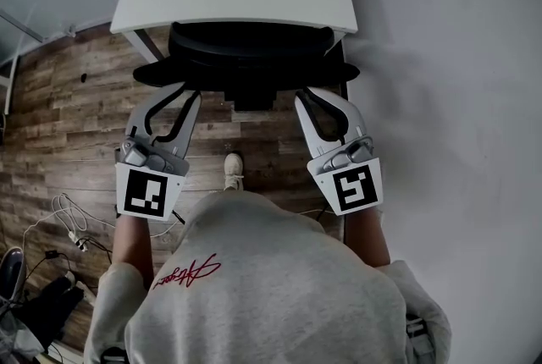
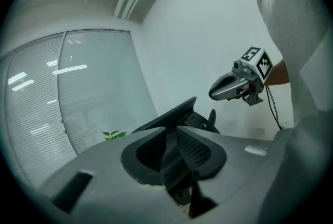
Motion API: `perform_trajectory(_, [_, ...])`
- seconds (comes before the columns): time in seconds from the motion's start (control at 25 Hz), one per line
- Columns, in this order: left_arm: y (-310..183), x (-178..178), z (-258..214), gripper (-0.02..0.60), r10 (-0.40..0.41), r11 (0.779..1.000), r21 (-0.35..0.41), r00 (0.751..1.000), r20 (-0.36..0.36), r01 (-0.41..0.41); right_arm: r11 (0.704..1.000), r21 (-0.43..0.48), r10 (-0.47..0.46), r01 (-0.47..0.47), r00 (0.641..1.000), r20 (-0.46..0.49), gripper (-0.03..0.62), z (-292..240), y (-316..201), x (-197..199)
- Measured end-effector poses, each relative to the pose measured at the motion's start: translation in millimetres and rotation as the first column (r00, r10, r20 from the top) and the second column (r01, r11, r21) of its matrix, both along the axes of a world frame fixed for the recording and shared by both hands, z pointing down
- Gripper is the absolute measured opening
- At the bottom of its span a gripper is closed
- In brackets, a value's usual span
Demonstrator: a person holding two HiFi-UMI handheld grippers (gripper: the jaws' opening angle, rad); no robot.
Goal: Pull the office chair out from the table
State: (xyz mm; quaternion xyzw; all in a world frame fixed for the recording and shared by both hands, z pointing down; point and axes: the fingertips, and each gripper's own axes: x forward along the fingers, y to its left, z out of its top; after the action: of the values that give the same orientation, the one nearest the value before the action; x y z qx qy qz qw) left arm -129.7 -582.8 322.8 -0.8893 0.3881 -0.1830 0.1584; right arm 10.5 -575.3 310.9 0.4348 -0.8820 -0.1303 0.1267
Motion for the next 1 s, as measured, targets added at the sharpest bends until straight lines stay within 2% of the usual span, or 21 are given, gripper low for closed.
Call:
perform_trajectory(0.12, [-6.3,0.6,10.5,0.091,0.004,1.0,-0.007,0.998,0.056,-0.004,1.0,-0.006,-0.004,0.004,0.999,-0.033,0.038,7.8,-6.5,0.3])
perform_trajectory(0.32, [-14.8,1.0,21.9,0.117,0.006,1.0,-0.008,0.992,0.122,-0.005,0.996,-0.061,-0.079,0.068,0.979,-0.19,0.088,29.3,-8.9,-1.6])
perform_trajectory(0.44, [-20.2,1.9,37.6,0.128,0.015,0.999,-0.03,0.989,0.147,-0.01,0.995,-0.076,-0.082,0.066,0.97,-0.231,0.095,39.0,-14.1,1.5])
perform_trajectory(0.52, [-21.3,1.4,50.4,0.144,0.024,0.999,-0.046,0.982,0.189,-0.015,0.994,-0.084,-0.082,0.063,0.963,-0.256,0.103,43.7,-16.2,3.8])
perform_trajectory(0.64, [-15.5,-2.6,61.9,0.164,0.037,0.998,-0.06,0.963,0.267,-0.022,0.995,-0.087,-0.077,0.052,0.947,-0.312,0.109,47.4,-13.4,5.9])
perform_trajectory(0.84, [-15.1,-8.7,75.8,0.173,0.038,0.998,-0.06,0.937,0.348,-0.018,0.994,-0.087,-0.09,0.058,0.901,-0.424,0.129,63.5,-17.1,5.7])
perform_trajectory(1.0, [-25.4,-15.9,95.4,0.179,0.018,0.999,-0.038,0.878,0.479,0.0,0.991,-0.118,-0.111,0.059,0.856,-0.504,0.158,82.9,-26.3,5.7])
